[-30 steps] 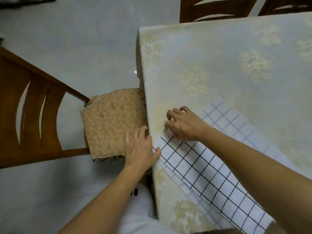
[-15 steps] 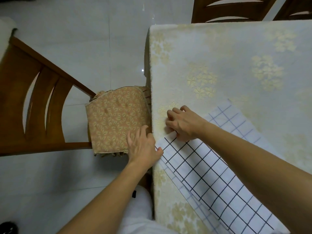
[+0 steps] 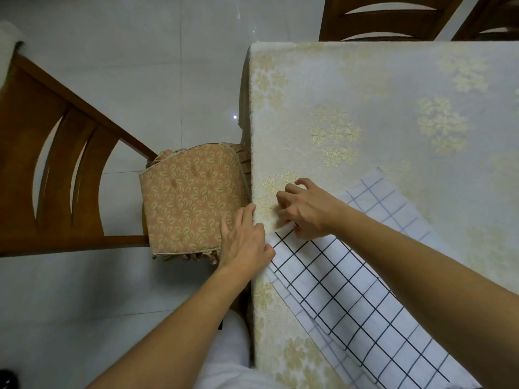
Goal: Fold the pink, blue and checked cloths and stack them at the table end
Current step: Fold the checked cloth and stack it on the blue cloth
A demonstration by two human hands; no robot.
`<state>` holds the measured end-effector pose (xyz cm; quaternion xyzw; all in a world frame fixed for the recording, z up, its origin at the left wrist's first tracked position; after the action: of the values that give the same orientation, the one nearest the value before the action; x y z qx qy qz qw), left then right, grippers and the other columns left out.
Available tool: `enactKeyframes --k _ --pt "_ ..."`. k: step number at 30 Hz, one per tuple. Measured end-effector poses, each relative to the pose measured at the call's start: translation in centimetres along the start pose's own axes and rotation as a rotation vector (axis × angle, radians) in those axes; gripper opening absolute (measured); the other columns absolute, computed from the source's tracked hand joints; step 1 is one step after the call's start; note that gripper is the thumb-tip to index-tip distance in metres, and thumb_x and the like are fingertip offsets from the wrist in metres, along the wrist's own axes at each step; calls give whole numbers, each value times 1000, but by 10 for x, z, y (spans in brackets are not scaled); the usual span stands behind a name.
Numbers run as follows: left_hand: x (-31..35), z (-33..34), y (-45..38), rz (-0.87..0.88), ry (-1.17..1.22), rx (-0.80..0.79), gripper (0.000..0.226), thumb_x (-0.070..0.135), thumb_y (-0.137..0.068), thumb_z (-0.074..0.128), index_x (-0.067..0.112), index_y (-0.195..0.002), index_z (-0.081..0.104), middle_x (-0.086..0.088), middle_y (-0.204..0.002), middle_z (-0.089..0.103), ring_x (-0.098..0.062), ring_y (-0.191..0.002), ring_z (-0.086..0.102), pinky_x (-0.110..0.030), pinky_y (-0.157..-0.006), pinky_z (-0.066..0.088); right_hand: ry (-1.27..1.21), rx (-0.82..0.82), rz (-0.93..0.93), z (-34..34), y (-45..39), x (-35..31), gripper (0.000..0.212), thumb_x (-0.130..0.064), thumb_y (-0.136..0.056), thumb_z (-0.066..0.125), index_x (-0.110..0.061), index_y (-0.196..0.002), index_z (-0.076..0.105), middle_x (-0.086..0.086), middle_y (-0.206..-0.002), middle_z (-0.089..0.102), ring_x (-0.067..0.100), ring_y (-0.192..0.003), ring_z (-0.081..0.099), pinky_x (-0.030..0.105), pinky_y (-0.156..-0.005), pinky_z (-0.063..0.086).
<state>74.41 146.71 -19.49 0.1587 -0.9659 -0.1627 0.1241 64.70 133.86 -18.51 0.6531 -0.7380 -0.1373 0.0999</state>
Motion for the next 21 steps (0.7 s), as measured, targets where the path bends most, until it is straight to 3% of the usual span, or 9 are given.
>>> enactKeyframes --k 8,12,15,21 --pt "-1 1 2 51 37 115 20 32 -82 58 17 -89 68 -6 -153 35 -22 -139 31 -57 -117 15 60 116 54 7 15 12 12 -23 -82 61 -17 -87 71 1 -107 61 23 -98 56 54 -102 42" --pt "-4 -1 -2 54 36 126 17 30 -82 60 17 -88 69 -5 -150 38 -21 -137 34 -56 -116 18 38 230 76 0 20 17 22 -25 -90 52 -17 -83 72 4 -107 63 26 -99 58 57 -102 40" --pt "-6 -11 -11 50 66 188 12 28 -79 64 17 -82 69 -6 -145 45 -21 -134 39 -54 -114 23 36 281 106 -10 24 22 12 -20 -86 67 -15 -77 73 7 -105 65 28 -97 60 58 -101 42" --pt "-2 -44 -38 72 102 275 10 28 -80 65 19 -84 66 -3 -133 53 -22 -125 46 -49 -113 23 44 358 237 -29 40 40 3 -15 -82 76 -14 -79 74 8 -102 65 30 -94 62 57 -100 43"
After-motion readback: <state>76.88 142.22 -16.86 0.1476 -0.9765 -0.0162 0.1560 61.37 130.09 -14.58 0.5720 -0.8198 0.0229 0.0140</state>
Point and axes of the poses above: each hand's wrist, its own y-axis away from the middle knuckle, its own z-axis out of the palm, x = y × z, the point moved 4 cm from there along -y, towards the middle knuckle
